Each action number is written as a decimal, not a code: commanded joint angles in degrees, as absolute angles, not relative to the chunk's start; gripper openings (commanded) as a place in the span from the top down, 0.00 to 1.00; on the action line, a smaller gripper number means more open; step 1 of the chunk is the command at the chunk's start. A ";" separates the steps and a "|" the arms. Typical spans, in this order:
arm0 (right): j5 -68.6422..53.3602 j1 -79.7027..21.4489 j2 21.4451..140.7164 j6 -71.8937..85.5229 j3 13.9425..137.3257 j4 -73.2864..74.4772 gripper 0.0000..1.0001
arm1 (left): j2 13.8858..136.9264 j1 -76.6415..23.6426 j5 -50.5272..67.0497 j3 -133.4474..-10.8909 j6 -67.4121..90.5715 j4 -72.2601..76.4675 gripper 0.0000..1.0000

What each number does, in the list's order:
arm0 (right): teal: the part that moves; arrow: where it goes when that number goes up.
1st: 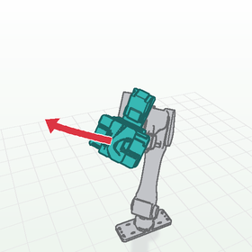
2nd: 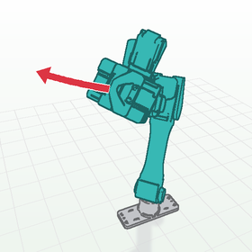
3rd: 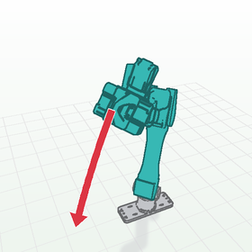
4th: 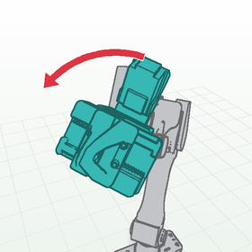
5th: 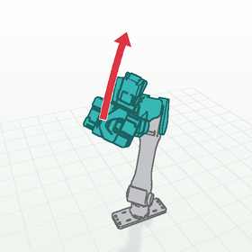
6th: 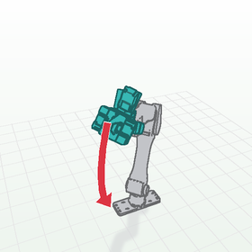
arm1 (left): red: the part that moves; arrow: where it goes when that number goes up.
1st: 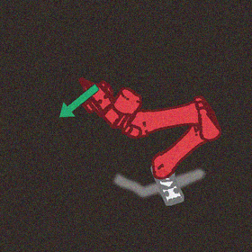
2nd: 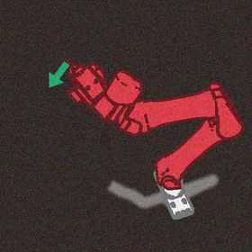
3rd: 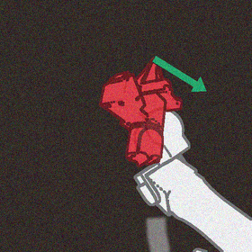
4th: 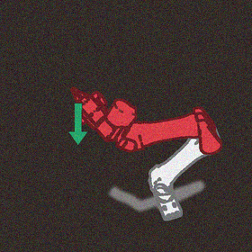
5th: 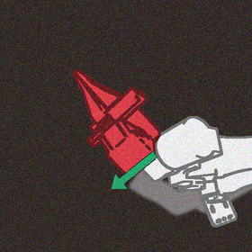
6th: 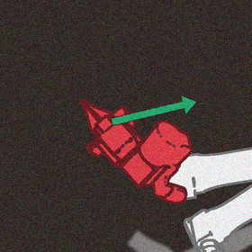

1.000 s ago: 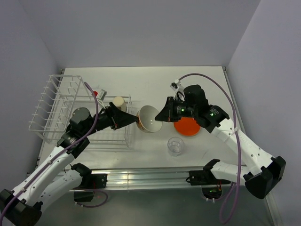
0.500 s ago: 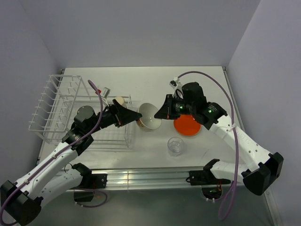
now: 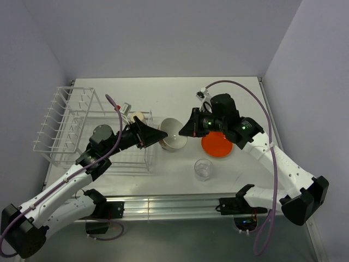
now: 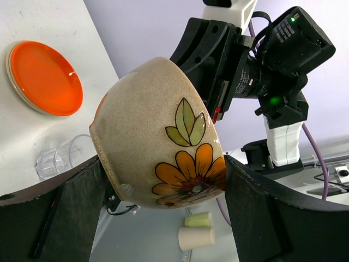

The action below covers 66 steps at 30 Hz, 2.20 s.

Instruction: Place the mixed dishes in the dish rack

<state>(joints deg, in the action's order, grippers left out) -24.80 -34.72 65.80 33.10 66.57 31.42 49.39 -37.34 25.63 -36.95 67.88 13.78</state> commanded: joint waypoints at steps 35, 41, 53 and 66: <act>-12.92 -42.10 69.61 29.44 77.96 28.21 0.59 | 44.74 -39.90 14.33 -40.95 63.28 0.71 1.00; -13.36 -42.10 69.43 29.97 77.25 27.07 0.55 | 43.51 -39.90 11.52 -43.15 60.74 -5.88 1.00; -9.93 -42.10 66.18 29.79 74.89 27.69 0.53 | 44.12 -39.90 -2.27 -59.47 50.03 -30.30 1.00; -9.23 -40.34 62.76 29.44 69.96 27.42 0.53 | 52.64 -39.99 -22.48 -77.34 40.61 -59.04 1.00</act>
<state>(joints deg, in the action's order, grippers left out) -10.11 -41.04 64.47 29.76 70.50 29.58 52.40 -39.68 -14.61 -73.34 43.53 -53.74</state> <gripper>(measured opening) 0.472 0.692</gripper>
